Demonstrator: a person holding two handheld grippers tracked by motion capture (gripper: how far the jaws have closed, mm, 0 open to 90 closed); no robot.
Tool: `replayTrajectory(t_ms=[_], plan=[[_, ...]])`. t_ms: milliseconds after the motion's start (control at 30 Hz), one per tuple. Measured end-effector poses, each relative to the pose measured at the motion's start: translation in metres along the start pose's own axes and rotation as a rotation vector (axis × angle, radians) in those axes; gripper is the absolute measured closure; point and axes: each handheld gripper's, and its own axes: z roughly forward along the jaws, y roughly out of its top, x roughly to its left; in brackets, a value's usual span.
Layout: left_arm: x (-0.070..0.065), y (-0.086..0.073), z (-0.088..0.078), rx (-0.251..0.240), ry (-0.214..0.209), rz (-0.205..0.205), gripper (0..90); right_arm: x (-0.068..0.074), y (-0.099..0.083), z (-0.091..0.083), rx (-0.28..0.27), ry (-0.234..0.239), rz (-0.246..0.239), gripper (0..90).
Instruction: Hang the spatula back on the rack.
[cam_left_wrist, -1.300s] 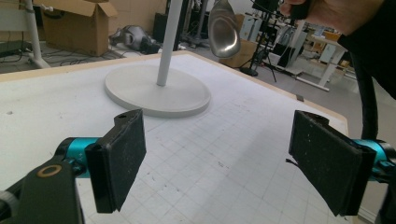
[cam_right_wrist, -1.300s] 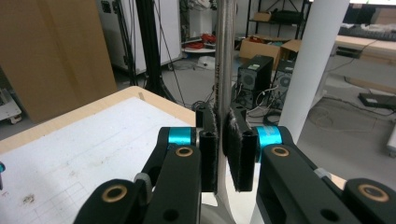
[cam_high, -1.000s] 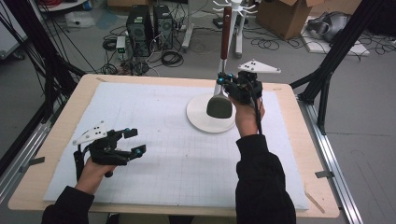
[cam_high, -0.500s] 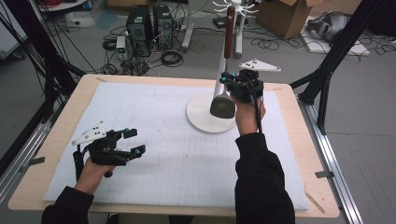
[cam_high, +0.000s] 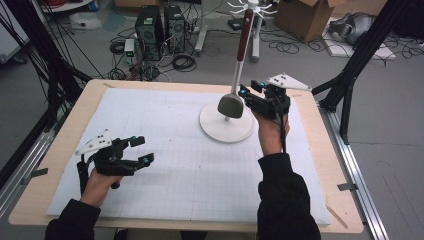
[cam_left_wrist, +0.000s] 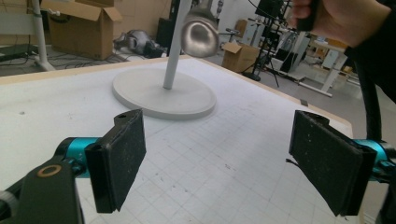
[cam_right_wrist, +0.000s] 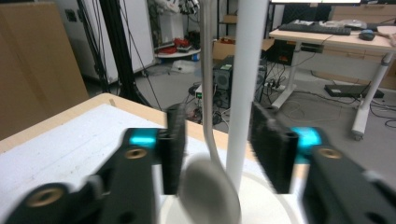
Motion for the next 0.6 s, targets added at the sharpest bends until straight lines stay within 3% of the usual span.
replayTrajectory(t_ms=[67,167,233,300,367,433,600], plan=[[0.002,-0.001,0.000,-0.005,0.004,0.003,19.6,-0.004,-0.012,-0.010,-0.004,0.019,-0.001,42.7],[0.006,-0.003,0.001,-0.028,0.021,0.000,20.5,-0.010,-0.038,-0.022,0.031,0.090,0.014,37.3],[0.008,-0.005,0.003,-0.038,0.043,0.025,20.0,-0.014,-0.059,-0.031,0.058,0.121,0.005,34.7],[0.009,-0.007,0.004,-0.041,0.050,0.033,18.8,-0.017,-0.077,-0.038,0.090,0.106,-0.028,27.8],[0.010,-0.008,0.004,-0.039,0.063,0.048,18.7,-0.023,-0.096,-0.045,0.119,0.104,-0.024,20.3],[0.010,-0.010,0.004,-0.036,0.081,0.049,18.7,-0.028,-0.113,-0.053,0.143,0.077,-0.019,18.9],[0.014,-0.015,0.003,-0.035,0.142,0.035,18.6,-0.038,-0.144,-0.069,0.166,0.084,-0.047,18.5]])
